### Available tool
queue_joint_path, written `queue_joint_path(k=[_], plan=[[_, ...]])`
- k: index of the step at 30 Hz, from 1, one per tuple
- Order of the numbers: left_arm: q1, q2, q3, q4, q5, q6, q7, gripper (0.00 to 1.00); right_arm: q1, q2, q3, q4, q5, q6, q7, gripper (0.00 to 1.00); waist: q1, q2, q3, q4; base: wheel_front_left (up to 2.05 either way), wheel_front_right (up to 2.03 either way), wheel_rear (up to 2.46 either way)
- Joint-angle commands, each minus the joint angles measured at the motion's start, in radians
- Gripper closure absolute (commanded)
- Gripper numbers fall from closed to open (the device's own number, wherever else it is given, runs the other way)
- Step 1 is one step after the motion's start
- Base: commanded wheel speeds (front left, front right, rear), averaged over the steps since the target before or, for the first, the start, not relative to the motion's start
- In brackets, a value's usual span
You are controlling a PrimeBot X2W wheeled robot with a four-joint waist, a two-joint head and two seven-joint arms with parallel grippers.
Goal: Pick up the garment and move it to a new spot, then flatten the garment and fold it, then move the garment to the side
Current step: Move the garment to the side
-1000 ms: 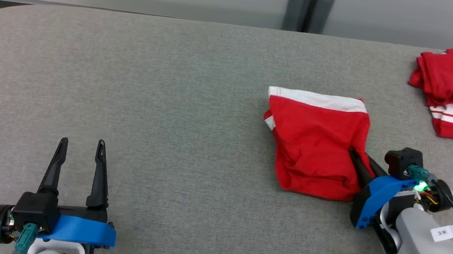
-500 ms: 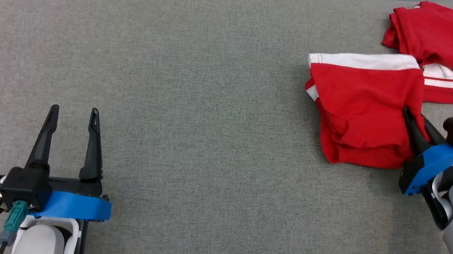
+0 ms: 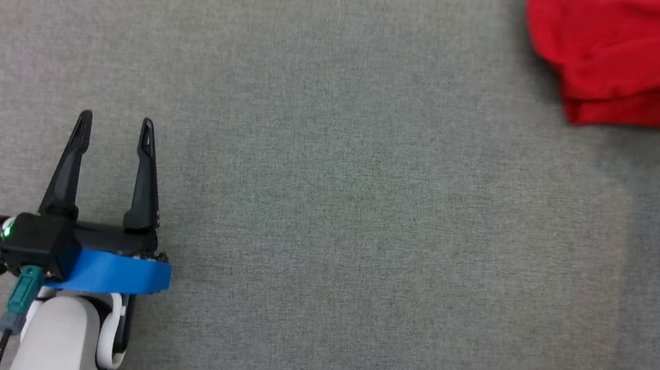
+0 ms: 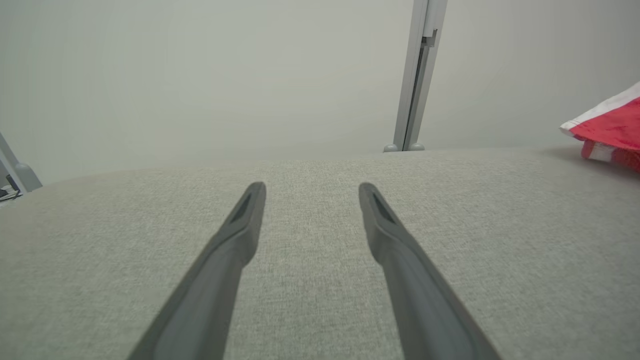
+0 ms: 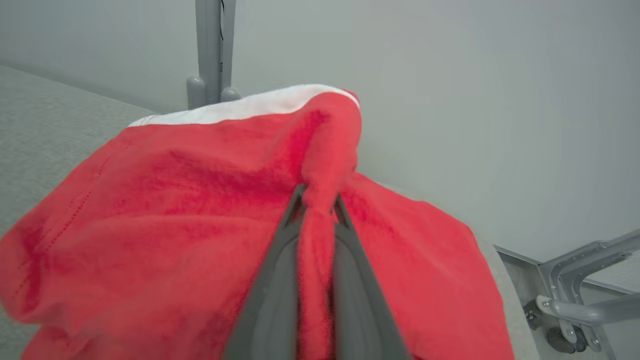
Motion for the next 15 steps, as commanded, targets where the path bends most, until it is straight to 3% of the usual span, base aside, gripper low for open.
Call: queue_joint_path(k=[1, 8, 15], plan=[[-0.026, 0.003, 0.0, -0.008, 0.006, 0.0, -0.004, 0.0, -0.029, -0.028, -0.005, 0.012, 0.009, 0.0, 0.006, 1.0, -0.0001, -0.0001, 0.026, 0.012, 0.0, 0.0, 0.0], [-0.065, 0.017, 0.004, -0.042, 0.014, -0.001, -0.004, 0.0, -0.107, -0.156, -0.009, 0.05, 0.041, 0.0, 0.031, 1.0, -0.0001, -0.0001, 0.098, -0.022, 0.0, 0.0, 0.0], [-0.086, 0.034, 0.008, -0.075, 0.016, -0.003, -0.004, 0.0, -0.128, -0.185, 0.005, 0.025, 0.079, -0.001, 0.039, 1.0, -0.0001, -0.0001, 0.139, -0.076, 0.0, 0.0, 0.0]])
